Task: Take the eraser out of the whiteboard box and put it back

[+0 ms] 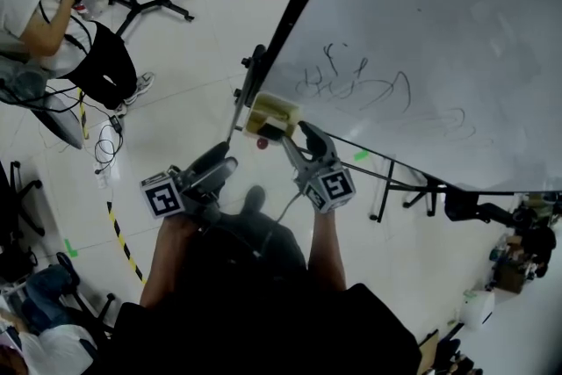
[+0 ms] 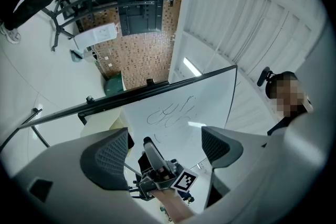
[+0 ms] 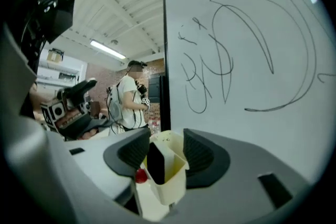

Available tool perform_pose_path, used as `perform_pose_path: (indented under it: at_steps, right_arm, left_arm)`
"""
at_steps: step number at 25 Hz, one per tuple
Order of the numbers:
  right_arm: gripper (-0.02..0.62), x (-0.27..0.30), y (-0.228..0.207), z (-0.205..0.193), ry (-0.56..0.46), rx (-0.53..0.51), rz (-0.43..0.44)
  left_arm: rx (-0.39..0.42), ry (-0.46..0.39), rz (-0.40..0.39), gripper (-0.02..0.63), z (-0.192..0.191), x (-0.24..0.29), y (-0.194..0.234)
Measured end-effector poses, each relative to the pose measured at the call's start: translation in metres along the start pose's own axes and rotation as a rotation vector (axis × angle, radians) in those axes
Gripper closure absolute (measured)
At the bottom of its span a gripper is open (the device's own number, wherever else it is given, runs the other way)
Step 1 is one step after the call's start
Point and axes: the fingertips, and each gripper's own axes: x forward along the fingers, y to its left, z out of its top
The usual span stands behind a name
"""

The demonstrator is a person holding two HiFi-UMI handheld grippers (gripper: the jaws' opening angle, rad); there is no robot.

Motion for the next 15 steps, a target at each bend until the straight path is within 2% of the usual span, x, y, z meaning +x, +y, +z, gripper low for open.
perform_pose_path:
  at_steps: [5,9,15]
  right_arm:
    - [0.367,-0.020,0.001,0.032,-0.165,0.232,0.026]
    - [0.394,-0.042,0.007,0.062,-0.317,0.428,0.040]
    - [0.437,-0.073,0.019,0.092,-0.481,0.614,0.004]
  left_arm:
    - [-0.023,0.025,-0.016,0.178,-0.002,-0.008,-0.002]
    - [-0.029,0.054,-0.044,0.178,-0.002,-0.015,-0.010]
    - [-0.037,0.103,-0.084,0.178,0.002,-0.028,-0.015]
